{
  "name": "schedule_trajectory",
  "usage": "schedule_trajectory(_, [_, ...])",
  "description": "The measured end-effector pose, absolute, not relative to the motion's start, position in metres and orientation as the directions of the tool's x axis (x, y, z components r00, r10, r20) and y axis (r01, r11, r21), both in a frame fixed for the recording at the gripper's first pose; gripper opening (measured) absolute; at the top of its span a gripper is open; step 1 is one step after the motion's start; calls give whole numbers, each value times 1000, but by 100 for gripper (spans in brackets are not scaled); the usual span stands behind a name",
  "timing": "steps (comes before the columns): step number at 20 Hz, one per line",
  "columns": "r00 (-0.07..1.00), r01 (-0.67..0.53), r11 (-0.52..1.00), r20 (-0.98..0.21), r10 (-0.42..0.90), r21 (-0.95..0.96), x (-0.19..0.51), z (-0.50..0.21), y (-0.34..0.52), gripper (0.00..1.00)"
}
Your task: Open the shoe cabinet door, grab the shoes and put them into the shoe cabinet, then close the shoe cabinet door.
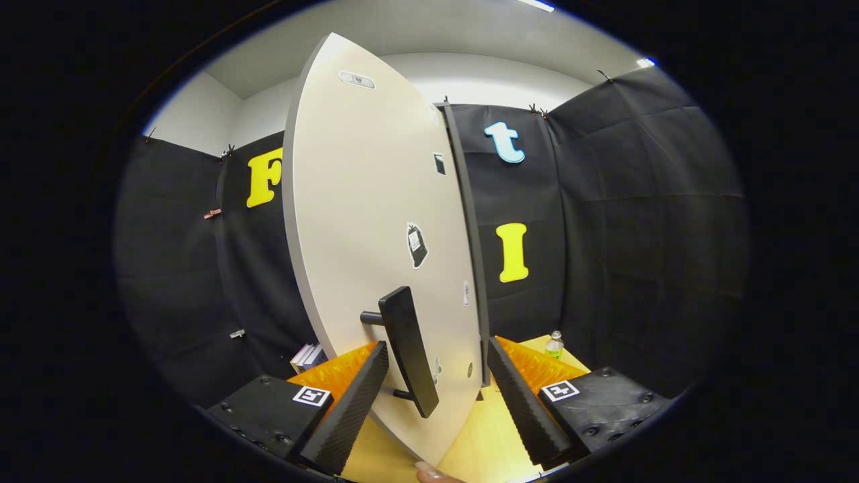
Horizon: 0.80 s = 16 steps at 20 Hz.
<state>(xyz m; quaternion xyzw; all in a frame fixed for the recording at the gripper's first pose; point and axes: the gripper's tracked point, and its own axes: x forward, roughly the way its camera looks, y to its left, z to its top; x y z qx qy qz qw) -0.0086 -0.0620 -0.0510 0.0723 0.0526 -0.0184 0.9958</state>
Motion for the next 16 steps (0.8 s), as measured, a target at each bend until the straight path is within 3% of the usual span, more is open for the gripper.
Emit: schedule_trajectory(16, [992,-40,990,-117,56,136,18,-70,37,98])
